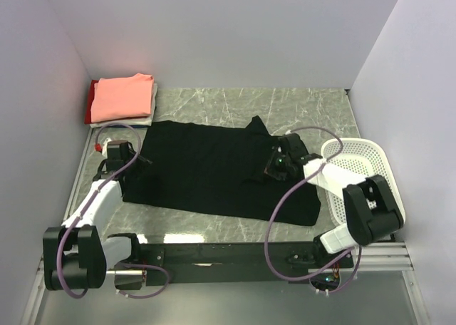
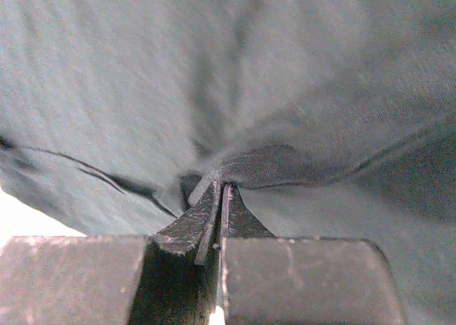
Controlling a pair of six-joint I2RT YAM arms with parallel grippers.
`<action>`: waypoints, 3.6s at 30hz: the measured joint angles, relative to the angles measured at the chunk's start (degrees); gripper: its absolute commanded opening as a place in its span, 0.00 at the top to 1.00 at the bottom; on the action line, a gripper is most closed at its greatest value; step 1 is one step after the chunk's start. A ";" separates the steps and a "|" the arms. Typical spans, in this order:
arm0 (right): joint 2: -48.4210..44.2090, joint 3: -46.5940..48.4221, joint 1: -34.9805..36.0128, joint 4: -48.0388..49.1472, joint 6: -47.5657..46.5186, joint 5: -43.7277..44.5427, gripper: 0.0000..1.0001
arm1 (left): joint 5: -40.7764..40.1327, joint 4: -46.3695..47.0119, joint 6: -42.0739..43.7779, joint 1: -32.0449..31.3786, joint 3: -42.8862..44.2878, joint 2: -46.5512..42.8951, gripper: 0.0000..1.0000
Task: Fold and stack the t-shirts
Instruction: Fold the tshirt
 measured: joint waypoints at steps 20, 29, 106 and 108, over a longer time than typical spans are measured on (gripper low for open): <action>13.44 23.39 1.55 -2.62 -2.89 0.74 0.45 | -0.94 0.52 -0.96 -0.55 16.76 16.81 0.60; 15.30 35.54 -6.51 -3.02 -3.37 0.48 0.45 | -13.86 -6.75 2.86 -3.82 52.04 44.74 0.59; 38.25 60.02 -8.59 -15.28 -11.50 8.07 1.00 | -30.64 -11.15 10.67 -12.92 60.22 53.37 0.99; 35.08 59.30 -7.67 -15.54 -11.98 11.02 1.00 | -30.67 -10.40 10.71 -12.92 59.60 52.39 0.99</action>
